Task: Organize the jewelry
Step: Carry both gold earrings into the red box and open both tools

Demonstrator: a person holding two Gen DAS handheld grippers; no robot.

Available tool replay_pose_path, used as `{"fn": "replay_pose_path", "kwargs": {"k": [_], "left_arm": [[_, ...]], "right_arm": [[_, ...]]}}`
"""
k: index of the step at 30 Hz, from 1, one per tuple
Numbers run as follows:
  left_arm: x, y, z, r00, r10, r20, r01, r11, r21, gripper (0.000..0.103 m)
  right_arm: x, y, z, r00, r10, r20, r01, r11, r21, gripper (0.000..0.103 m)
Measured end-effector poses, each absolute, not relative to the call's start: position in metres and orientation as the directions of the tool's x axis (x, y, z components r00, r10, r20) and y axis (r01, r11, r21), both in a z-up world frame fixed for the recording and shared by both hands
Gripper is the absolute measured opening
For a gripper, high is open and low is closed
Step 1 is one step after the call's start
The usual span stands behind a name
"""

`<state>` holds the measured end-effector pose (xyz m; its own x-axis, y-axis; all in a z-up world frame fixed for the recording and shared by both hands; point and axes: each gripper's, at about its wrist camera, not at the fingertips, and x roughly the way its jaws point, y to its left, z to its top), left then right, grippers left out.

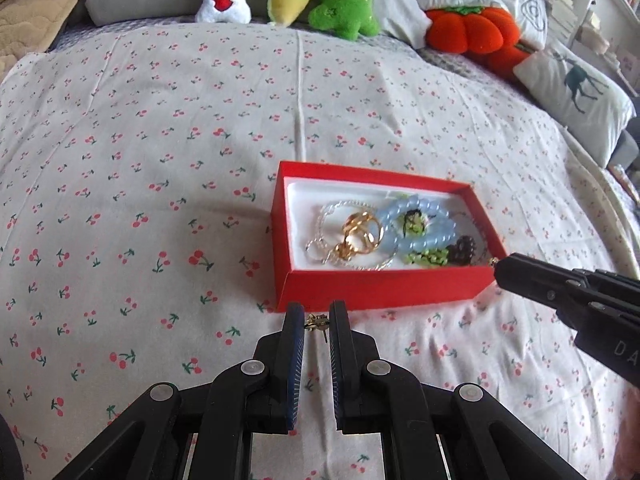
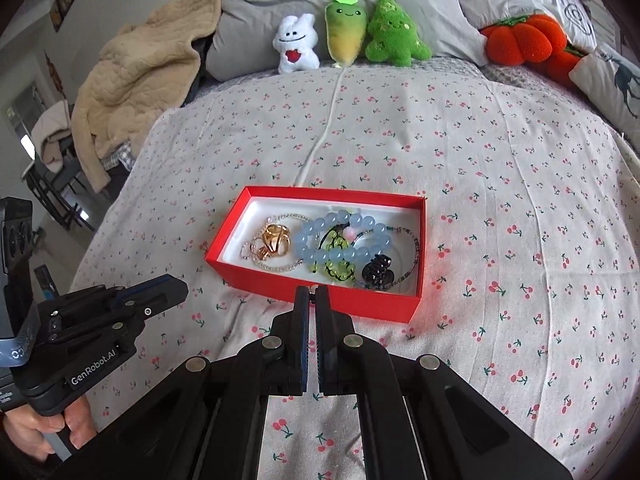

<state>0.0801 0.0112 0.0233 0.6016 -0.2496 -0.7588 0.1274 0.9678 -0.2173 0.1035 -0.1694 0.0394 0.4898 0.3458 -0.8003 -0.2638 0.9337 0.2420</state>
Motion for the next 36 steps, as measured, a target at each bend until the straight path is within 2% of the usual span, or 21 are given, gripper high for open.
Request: {"fn": "replay_pose_path", "kwargs": {"k": [19,26,27,30,36], "left_arm": [[0.145,-0.034,0.02,0.63,-0.311,-0.712,0.122,0.945,-0.305,0.007],[0.163,-0.044,0.009,0.611,-0.318,-0.725,0.105,0.94,-0.324,0.008],[0.163,-0.045,0.008,0.61,-0.317,-0.726,0.099,0.94,-0.326,0.009],[0.164,-0.043,0.01,0.611,-0.324,-0.722,0.092,0.935,-0.342,0.031],[0.158,-0.031,0.016,0.604,-0.317,-0.731,0.061,0.933,-0.355,0.038]], "right_arm": [[0.142,-0.202,0.029,0.519,0.333,-0.788,-0.152,0.942,0.299,0.003],[0.147,-0.203,0.021,0.504,0.332,-0.797,-0.149,0.943,0.299,0.003],[0.147,-0.204,0.02,0.503,0.332,-0.798,-0.146,0.943,0.3,0.003],[0.149,-0.206,0.019,0.499,0.338,-0.798,-0.14,0.94,0.311,0.003],[0.155,-0.209,0.016,0.496,0.337,-0.8,-0.126,0.94,0.318,0.003]]}}
